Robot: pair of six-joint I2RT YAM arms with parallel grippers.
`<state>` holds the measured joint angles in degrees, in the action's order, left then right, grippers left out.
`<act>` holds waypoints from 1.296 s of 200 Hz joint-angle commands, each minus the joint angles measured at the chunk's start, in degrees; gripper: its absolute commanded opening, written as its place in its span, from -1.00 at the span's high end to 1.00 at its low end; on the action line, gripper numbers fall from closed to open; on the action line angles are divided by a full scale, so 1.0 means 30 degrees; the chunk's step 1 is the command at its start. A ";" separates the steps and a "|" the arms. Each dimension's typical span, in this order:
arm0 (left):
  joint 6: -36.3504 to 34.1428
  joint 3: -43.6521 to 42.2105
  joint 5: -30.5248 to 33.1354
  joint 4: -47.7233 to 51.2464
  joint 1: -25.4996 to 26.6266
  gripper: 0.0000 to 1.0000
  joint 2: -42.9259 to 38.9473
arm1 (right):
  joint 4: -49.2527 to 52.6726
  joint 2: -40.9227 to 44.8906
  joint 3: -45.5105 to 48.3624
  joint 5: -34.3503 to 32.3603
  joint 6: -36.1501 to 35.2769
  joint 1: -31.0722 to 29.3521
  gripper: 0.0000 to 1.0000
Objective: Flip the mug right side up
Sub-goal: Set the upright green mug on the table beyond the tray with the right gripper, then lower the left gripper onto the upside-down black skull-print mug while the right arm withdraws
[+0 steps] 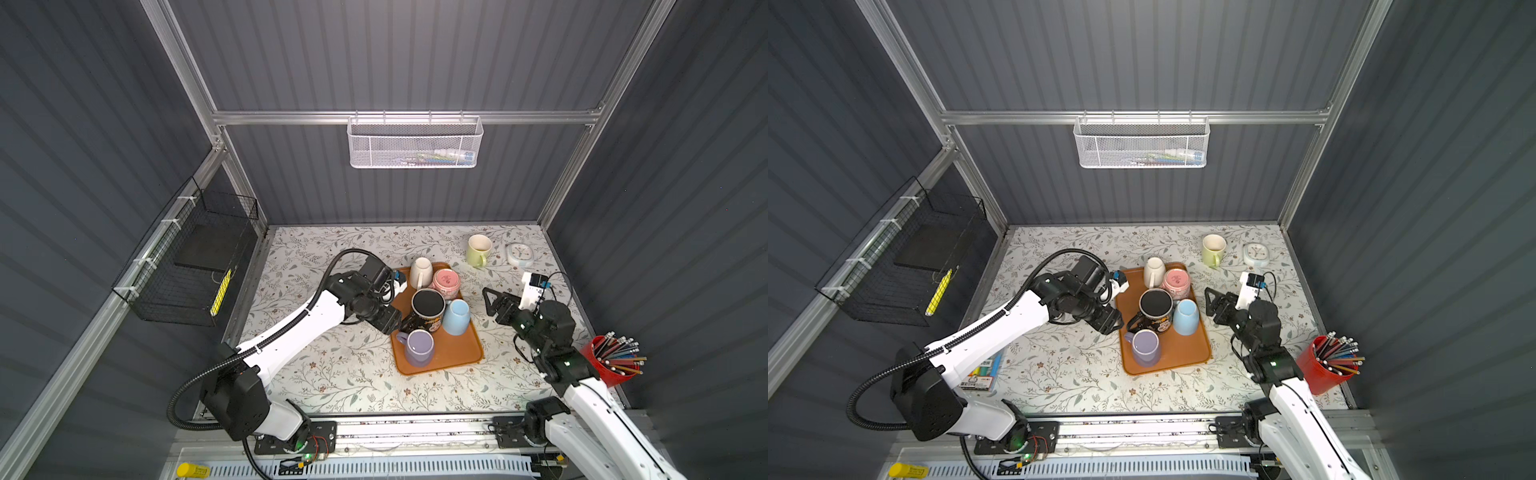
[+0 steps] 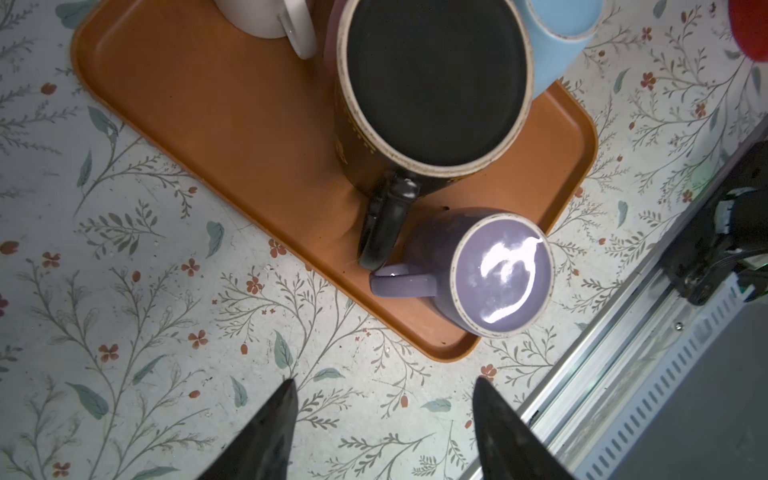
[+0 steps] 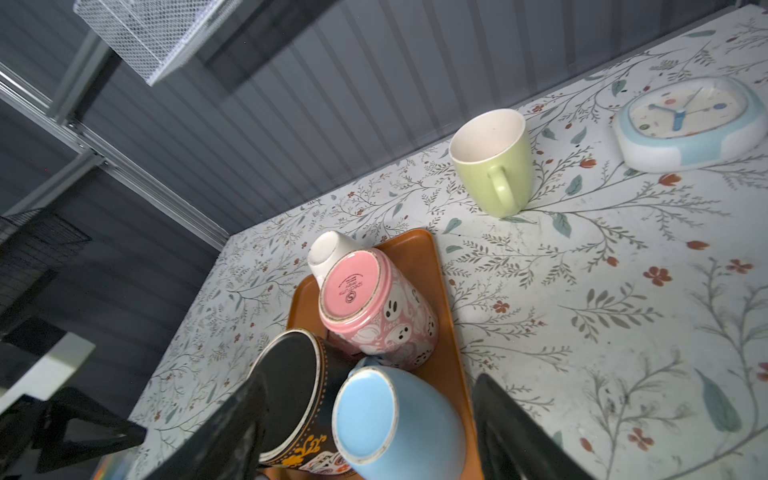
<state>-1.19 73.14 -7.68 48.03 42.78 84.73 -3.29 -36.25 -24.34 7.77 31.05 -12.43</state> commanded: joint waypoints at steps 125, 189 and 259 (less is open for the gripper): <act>-0.2483 0.3692 0.2001 -0.0511 0.1353 -0.13 0.5247 | -0.0897 0.1917 0.1737 0.1956 0.0766 -0.0106 -0.66; -0.2358 0.3678 0.2004 -0.1090 0.1581 0.03 0.6423 | -0.1443 0.2013 0.2120 0.1971 0.0941 -0.0106 -0.66; -0.2298 0.3676 0.2238 -0.1728 0.1821 0.22 0.7545 | -0.1569 0.1830 0.2201 0.1973 0.0970 -0.0106 -0.66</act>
<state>-7.53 82.94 -1.39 43.29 47.70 106.15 -6.42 -30.96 -18.31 13.34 33.65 -12.47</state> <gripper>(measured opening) 0.401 0.830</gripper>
